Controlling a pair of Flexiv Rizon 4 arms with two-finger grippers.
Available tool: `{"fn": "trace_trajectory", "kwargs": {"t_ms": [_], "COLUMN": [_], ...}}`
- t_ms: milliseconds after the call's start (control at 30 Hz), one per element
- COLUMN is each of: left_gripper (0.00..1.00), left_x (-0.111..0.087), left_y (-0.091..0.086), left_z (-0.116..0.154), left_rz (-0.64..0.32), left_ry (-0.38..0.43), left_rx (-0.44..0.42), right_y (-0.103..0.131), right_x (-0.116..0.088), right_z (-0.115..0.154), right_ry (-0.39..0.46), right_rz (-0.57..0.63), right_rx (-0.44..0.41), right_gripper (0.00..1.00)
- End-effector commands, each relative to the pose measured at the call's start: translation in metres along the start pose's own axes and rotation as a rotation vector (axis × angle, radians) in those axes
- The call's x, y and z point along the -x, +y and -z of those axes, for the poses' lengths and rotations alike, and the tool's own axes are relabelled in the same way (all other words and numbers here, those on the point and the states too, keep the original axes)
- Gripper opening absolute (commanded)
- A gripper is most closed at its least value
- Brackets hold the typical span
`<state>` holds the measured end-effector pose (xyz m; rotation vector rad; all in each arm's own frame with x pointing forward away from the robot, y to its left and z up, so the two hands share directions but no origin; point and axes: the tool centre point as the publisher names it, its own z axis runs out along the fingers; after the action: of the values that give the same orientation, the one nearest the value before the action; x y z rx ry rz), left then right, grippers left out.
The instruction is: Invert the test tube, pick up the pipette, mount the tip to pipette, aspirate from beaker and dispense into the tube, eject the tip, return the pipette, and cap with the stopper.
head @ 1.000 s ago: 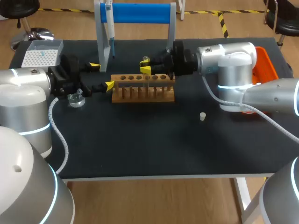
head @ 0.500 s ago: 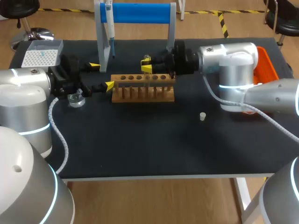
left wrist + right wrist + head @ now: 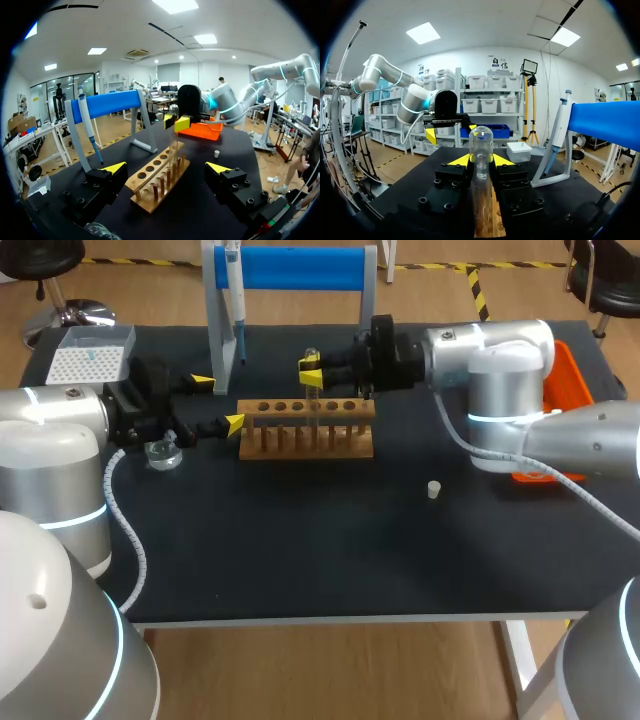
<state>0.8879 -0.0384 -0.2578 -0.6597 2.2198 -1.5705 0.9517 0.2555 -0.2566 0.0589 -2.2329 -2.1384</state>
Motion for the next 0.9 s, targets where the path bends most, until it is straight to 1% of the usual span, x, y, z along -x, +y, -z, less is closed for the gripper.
{"fn": "trace_trajectory", "kwargs": {"t_ms": [33,333,533,900], "left_gripper": [1.0,1.0,1.0,1.0], "left_x": [-0.001,-0.001,-0.001,-0.001], "left_y": [0.001,0.001,0.001,0.001], "left_z": [0.0,0.0,0.0,0.0], "left_rz": [-0.001,-0.001,-0.001,-0.001], "left_ry": [-0.003,-0.003,-0.003,-0.003], "left_rx": [-0.004,-0.004,-0.004,-0.004], "right_y": [0.007,0.018,0.021,0.037], "right_x": [-0.003,-0.007,-0.007,-0.011], "right_z": [0.004,0.003,0.001,0.003], "right_ry": [-0.009,-0.005,-0.017,-0.035], "right_rz": [0.002,0.004,-0.009,-0.009], "right_rx": [-0.003,-0.001,-0.026,-0.011], "right_gripper": [0.0,0.0,0.0,0.0]}}
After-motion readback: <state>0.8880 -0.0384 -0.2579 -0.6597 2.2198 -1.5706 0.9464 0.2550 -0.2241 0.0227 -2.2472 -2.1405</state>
